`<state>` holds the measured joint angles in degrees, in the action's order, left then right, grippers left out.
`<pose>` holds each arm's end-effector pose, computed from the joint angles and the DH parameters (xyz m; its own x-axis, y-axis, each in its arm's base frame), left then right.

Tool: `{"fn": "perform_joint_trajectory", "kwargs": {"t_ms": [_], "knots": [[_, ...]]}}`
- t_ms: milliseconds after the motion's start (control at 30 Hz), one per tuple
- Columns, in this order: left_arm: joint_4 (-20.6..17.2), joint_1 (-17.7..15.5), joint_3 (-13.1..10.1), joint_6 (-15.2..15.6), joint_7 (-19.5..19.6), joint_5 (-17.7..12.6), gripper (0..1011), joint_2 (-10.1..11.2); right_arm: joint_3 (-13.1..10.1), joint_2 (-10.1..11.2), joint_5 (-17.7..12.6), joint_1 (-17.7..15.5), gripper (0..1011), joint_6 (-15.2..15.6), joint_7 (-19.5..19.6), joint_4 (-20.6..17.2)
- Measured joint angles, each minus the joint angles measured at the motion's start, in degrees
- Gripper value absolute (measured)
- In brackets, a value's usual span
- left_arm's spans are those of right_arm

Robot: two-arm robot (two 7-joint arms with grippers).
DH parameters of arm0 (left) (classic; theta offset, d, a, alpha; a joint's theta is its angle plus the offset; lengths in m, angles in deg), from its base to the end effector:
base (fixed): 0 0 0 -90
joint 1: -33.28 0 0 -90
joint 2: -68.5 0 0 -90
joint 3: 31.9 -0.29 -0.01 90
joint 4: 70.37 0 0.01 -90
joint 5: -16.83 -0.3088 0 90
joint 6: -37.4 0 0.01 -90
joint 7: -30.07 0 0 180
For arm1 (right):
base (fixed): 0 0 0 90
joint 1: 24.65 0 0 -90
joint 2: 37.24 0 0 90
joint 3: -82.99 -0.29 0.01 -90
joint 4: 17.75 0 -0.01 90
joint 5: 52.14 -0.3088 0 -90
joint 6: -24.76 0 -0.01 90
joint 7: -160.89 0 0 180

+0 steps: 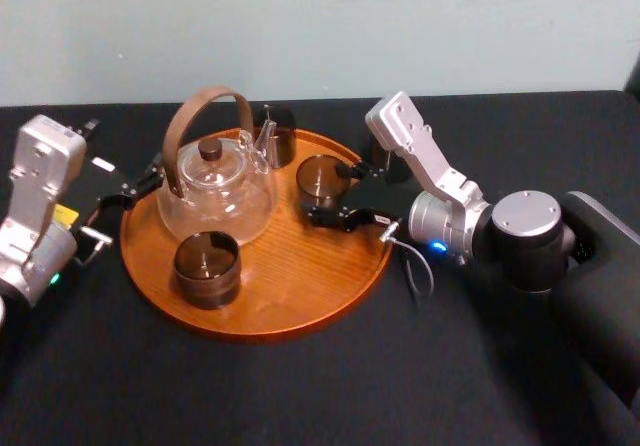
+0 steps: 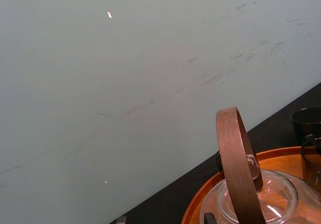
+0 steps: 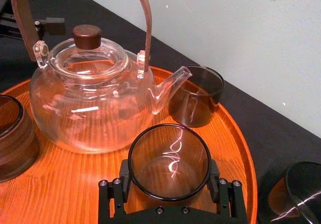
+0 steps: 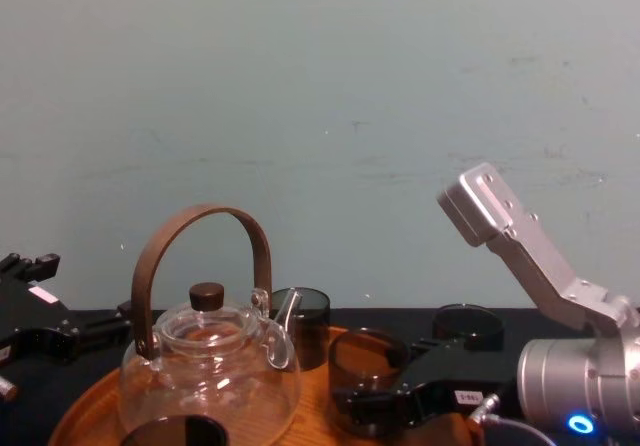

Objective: Pick up the glass from the table and place it on the tray.

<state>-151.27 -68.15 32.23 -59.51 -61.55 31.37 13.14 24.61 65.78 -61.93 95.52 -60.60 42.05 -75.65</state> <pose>0.3581 0.0826 -0.3023 0.2924 0.8802 0.3738 -0.9552 0.2875 0.0703 0.4476 0.0347 -0.3053 0.7533 -0.6468 0.1191 0.6418 0.6833 -0.3483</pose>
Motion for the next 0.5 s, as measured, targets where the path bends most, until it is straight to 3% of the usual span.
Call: {"fn": "perform_joint_trajectory", "kwargs": {"t_ms": [500], "knots": [[0.0, 0.0, 0.0, 0.0, 0.0, 0.0, 1001, 0.0, 0.1, 0.1, 1.8, -0.5, 901, -1.1, 0.8, -0.4]]}}
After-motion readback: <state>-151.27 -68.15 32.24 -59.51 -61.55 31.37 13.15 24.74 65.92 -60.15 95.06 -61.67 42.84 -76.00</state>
